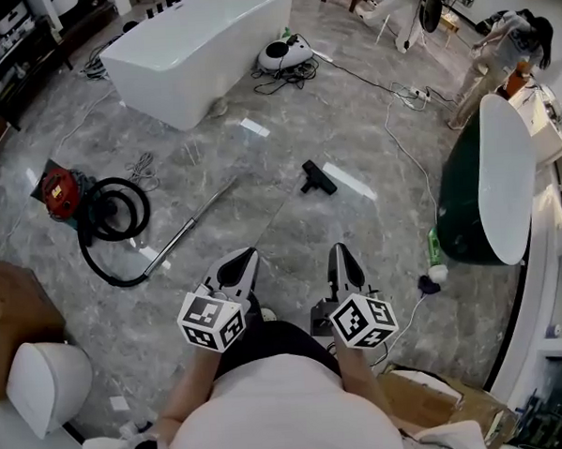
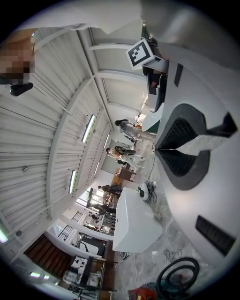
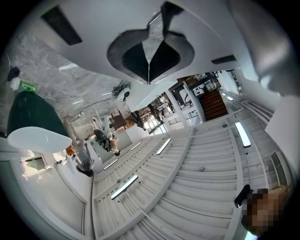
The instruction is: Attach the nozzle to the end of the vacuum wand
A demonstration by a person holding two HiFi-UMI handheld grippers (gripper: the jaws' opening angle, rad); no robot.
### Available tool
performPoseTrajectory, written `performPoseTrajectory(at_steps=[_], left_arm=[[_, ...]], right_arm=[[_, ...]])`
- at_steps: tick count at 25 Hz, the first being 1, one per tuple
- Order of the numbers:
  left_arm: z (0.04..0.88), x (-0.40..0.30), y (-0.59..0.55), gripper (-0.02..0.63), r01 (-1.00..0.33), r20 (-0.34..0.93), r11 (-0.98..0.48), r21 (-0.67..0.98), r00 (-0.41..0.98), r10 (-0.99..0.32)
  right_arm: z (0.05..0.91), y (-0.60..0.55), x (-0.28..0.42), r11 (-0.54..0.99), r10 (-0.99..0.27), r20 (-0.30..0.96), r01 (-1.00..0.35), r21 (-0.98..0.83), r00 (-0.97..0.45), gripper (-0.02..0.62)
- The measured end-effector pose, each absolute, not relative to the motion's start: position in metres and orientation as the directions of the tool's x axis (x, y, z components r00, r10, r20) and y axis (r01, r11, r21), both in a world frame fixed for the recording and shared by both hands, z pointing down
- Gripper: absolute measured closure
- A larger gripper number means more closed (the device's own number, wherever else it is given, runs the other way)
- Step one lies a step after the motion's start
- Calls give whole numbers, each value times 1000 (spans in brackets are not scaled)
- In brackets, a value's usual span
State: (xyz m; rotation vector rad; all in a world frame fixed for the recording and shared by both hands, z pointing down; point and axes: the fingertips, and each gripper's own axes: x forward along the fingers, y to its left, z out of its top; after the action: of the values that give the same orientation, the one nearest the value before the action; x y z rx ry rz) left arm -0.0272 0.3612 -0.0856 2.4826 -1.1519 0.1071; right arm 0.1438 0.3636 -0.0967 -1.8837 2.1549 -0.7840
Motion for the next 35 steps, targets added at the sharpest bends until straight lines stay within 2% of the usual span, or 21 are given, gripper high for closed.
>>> performPoseTrajectory(at_steps=[21,35], left_arm=[[-64,-22,299,597,-741,259,-569,356,663,-702],[-66,-27,192,596,-754,288,-554,351,651,-703]], right_arm=[[-74,316,158,1,-955,260,-874,-486,-145,580],[-79,198,153,27,-947,266,-870,-492,-180,580]])
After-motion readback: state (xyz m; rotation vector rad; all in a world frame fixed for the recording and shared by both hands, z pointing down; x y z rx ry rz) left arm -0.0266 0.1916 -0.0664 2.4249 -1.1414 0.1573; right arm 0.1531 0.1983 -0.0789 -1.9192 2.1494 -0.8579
